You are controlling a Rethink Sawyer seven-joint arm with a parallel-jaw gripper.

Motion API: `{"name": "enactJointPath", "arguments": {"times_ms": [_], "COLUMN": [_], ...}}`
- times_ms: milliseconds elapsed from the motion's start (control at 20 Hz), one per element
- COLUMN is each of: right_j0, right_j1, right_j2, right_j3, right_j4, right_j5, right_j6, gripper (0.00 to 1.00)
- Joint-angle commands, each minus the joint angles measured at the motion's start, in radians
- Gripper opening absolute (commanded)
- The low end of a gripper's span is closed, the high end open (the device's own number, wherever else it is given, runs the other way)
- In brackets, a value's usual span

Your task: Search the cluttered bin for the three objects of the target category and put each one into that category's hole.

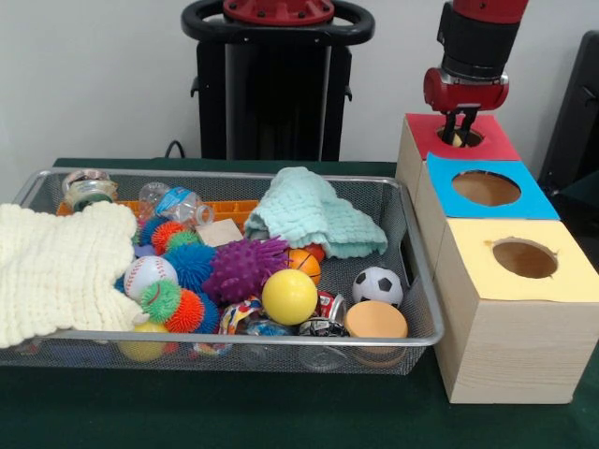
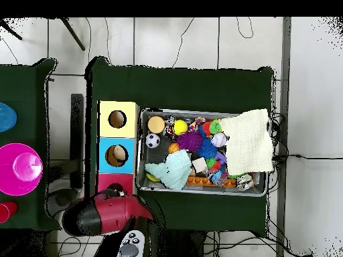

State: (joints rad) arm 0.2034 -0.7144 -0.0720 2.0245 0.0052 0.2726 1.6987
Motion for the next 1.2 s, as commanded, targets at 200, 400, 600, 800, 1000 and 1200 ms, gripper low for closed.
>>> {"name": "enactJointPath", "arguments": {"times_ms": [200, 400, 600, 800, 1000, 1200], "right_j0": [-0.037, -0.043, -0.047, -0.05, -0.051, -0.052], "right_j1": [0.044, 0.057, 0.059, 0.06, 0.065, 0.069], "right_j2": [0.03, 0.034, 0.036, 0.039, 0.039, 0.041], "right_j3": [0.031, 0.026, 0.029, 0.026, 0.028, 0.027], "right_j4": [0.036, 0.036, 0.034, 0.036, 0.035, 0.035], "right_j5": [-0.091, -0.103, -0.108, -0.101, -0.108, -0.113], "right_j6": [0.218, 0.215, 0.212, 0.209, 0.209, 0.21], "gripper": [0.0, 0.0, 0.0, 0.0, 0.0, 0.0]}}
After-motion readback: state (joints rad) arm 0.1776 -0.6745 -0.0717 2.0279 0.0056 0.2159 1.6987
